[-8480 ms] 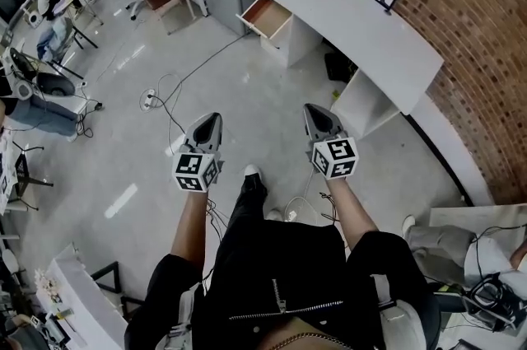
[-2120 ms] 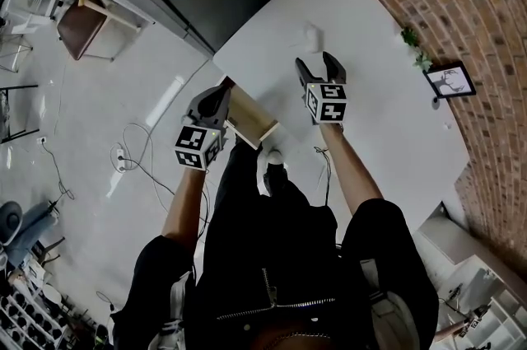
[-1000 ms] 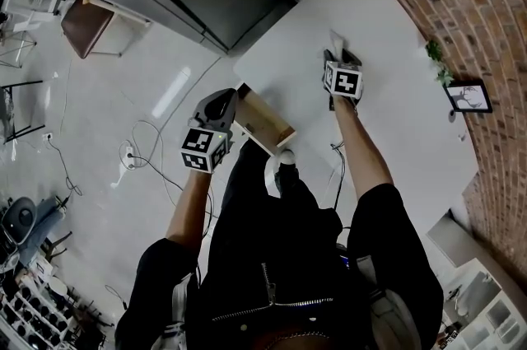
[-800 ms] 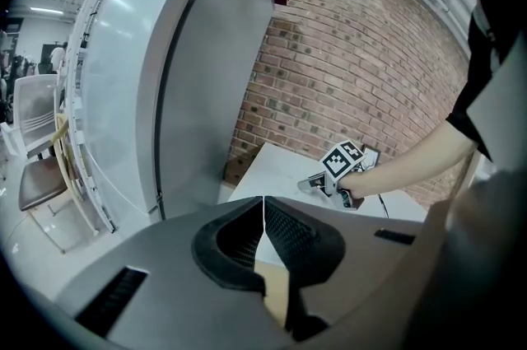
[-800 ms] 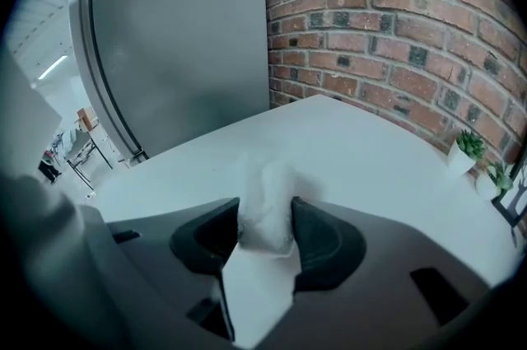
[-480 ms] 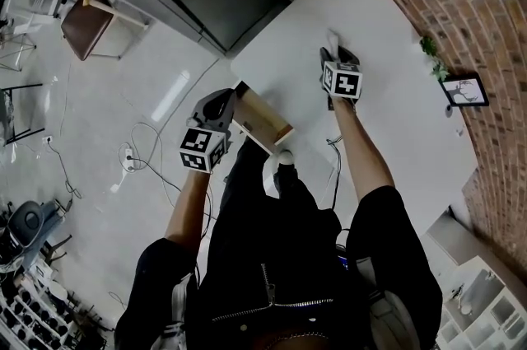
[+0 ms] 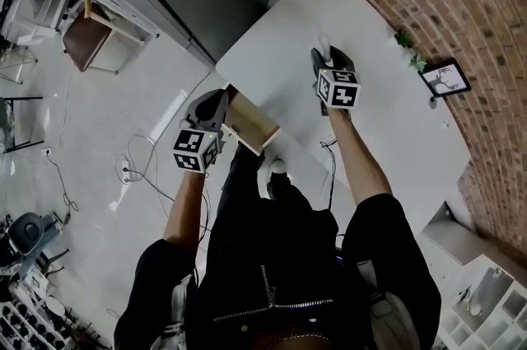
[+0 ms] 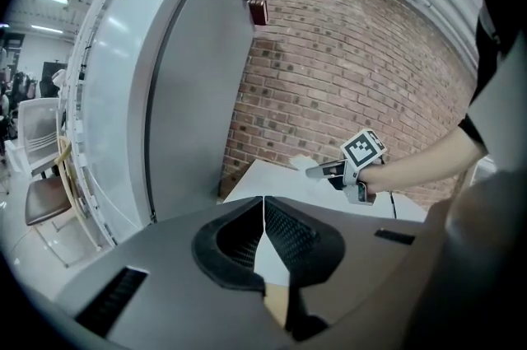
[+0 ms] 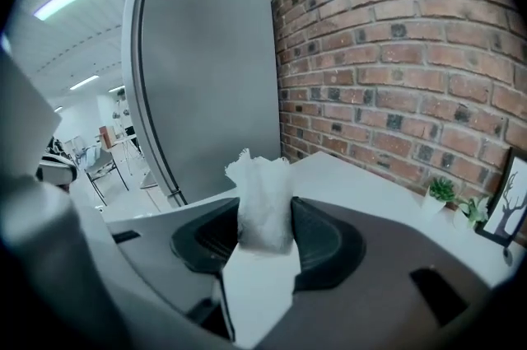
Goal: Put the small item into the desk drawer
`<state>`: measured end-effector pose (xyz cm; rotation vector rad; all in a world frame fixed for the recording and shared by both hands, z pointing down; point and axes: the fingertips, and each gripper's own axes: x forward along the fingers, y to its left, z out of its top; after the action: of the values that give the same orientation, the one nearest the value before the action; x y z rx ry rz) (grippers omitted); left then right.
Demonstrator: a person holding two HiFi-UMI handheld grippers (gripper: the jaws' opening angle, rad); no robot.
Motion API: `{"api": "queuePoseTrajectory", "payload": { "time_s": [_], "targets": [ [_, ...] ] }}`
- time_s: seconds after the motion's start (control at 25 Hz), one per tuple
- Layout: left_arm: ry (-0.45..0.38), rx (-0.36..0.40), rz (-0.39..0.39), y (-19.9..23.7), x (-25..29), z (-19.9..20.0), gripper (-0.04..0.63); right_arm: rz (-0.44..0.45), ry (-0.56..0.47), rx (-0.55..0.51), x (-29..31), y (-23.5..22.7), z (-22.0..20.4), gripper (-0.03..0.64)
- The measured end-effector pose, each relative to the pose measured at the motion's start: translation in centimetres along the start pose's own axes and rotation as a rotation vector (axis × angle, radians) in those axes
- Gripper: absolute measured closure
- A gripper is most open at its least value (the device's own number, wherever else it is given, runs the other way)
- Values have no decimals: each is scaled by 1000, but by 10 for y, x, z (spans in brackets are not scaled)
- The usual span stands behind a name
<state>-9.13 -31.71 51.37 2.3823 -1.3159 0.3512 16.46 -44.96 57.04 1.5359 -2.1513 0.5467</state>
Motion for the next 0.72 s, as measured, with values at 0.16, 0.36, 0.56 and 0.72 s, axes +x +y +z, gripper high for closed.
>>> {"api": "queuePoseTrajectory", "payload": {
  "time_s": [0.16, 0.36, 0.56, 0.72],
  "targets": [
    [-34, 30, 0, -28, -8, 14, 574, 9, -47, -14, -42, -6, 8, 431],
    [-75, 66, -8, -68, -21, 27, 574, 3, -127, -50, -104, -13, 14, 431],
    [-101, 92, -10, -108, -29, 32, 574, 6, -167, -56, -153, -26, 12, 431],
    [-124, 110, 2, -135, -40, 34, 574, 15, -193, -57, -183, -37, 6, 431]
  ]
}}
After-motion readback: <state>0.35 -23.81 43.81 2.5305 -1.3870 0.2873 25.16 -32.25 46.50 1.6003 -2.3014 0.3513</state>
